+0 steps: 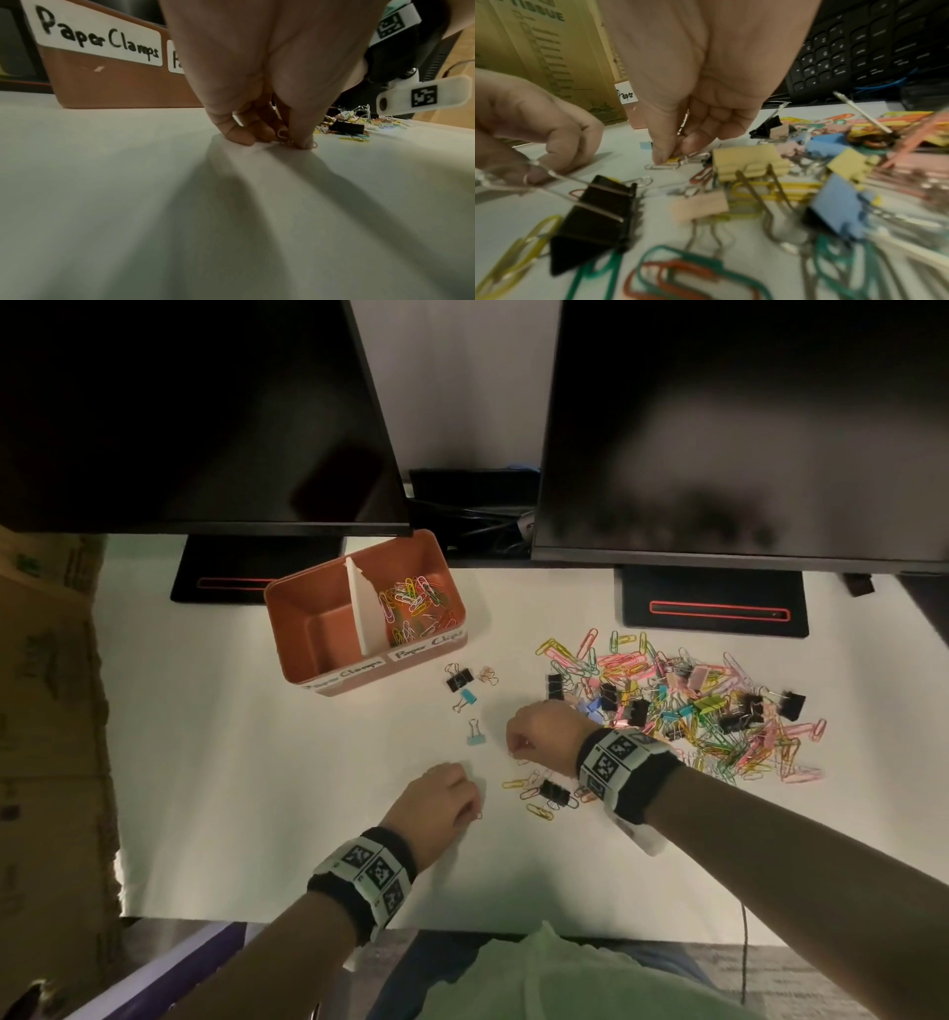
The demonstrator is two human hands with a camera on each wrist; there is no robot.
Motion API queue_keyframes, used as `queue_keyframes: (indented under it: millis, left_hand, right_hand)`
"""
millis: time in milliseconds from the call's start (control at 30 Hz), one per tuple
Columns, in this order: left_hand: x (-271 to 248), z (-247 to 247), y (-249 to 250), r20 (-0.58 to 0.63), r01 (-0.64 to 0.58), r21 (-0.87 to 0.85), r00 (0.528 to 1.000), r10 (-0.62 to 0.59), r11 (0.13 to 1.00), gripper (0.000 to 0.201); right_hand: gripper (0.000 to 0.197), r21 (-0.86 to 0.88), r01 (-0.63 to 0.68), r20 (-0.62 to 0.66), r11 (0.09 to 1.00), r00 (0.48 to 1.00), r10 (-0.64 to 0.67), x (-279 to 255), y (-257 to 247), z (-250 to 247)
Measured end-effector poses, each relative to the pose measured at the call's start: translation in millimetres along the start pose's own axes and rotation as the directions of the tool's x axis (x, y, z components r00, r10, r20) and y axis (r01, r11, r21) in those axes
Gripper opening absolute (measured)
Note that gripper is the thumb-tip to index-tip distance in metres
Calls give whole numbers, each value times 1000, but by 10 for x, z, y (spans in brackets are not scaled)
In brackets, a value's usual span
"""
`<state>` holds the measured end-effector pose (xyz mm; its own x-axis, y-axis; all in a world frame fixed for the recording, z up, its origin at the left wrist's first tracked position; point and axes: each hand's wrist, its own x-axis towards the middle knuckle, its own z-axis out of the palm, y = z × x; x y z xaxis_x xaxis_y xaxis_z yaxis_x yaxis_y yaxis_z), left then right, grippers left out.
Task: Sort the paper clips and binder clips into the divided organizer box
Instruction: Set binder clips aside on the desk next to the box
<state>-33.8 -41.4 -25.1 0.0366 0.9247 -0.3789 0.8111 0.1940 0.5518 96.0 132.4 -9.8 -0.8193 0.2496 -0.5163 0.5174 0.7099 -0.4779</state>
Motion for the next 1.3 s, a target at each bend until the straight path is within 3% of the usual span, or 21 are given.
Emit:
queue_keyframes:
  millis: [167,267,367,433,667,767,867,1000,1167,1300]
  left_hand:
    - [40,-16,7,21,23,-17,1000,-23,1000,16]
    - [81,-47,-3,73,-27,-51,997,30,998,11]
    - [164,-92,41,93,-56,-78,994,63,995,9]
    - [241,-95,120,59,-46,-99,997,52,994,11]
    - [460,30,440,38,83,-267,996,-75,960,19]
    - [488,103,481,48,146,-248,989,-139,958,27]
    - [522,133,453,-22,138,-132,990,-142,982,28]
    - [562,120,422,-85,105,-92,990,-112,990,16]
    - [585,96,387,-98,103,-153,988,-119,983,10]
    - [590,45,356,-83,119,-158,988,-133,980,7]
  right_hand:
    - [23,-22,-30,-39,999,999,29,-102,120,-6]
    - [21,-38,18,-67,999,998,-21,-163,163,-18]
    - [13,89,86,-231,992,971,-63,-250,259,-25]
    - [10,170,82,-268,982,963,-34,-340,319,-43]
    - [20,216,23,-147,976,989,9,-713,422,10]
    - [23,132,-1,-42,991,999,7,-884,460,123]
    - [29,73,-48,26,996,999,46,-938,463,255]
    - [37,74,-94,-43,993,994,97,-842,473,363]
    - [16,56,-76,-126,996,989,82,-694,472,331]
    - [14,6,-42,-128,999,991,42,-648,505,281]
